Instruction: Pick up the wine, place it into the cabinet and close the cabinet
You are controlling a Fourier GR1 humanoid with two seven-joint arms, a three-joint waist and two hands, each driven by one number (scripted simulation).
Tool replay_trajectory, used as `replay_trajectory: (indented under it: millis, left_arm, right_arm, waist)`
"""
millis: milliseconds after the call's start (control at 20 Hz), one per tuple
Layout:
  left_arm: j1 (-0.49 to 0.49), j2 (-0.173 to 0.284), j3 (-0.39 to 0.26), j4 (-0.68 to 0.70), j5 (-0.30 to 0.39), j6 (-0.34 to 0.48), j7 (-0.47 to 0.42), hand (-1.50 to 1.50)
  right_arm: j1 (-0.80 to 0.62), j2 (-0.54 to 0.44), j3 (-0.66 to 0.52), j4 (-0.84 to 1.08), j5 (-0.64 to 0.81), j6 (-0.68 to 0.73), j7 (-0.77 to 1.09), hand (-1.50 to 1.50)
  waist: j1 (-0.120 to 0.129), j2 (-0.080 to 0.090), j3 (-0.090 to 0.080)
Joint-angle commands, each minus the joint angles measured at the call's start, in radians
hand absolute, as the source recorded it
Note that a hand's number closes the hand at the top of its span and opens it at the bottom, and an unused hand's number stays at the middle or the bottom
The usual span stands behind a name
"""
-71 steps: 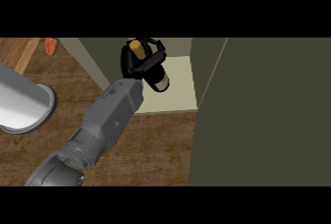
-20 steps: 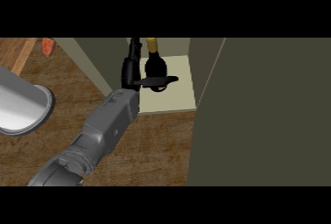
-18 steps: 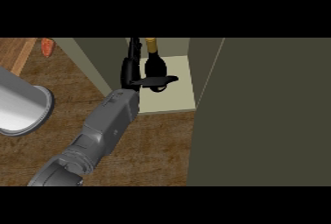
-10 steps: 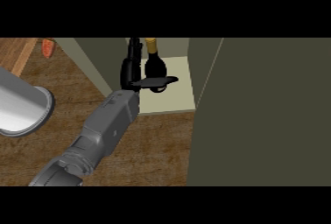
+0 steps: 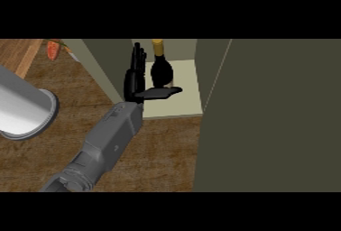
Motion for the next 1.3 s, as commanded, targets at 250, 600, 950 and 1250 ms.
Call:
replay_trajectory:
  millis: [250, 600, 950, 1250]
  left_arm:
    - [0.300, 0.000, -0.345, -0.415, 0.153, 0.206, 0.067, -1.50]
    - [0.446, 0.018, -0.482, -0.769, 0.065, 0.386, 0.174, -1.50]
    - [0.671, 0.049, -0.588, -1.115, -0.029, 0.522, 0.224, -1.50]
    - [0.783, 0.132, -0.603, -1.307, -0.094, 0.584, 0.298, -1.50]
  right_arm:
    - [0.036, 0.005, 0.034, -0.102, 0.052, -0.045, 0.070, -1.50]
    - [0.078, -0.021, -0.040, -0.146, -0.007, -0.036, 0.065, -1.50]
    - [0.035, -0.036, -0.075, -0.095, -0.025, -0.028, 0.042, -1.50]
    - [0.080, -0.057, -0.092, -0.132, -0.081, 0.015, 0.039, -1.50]
  waist:
    - [0.049, -0.011, 0.000]
    - [0.074, -0.008, 0.001]
    - [0.076, -0.006, 0.001]
    - [0.070, -0.004, 0.001]
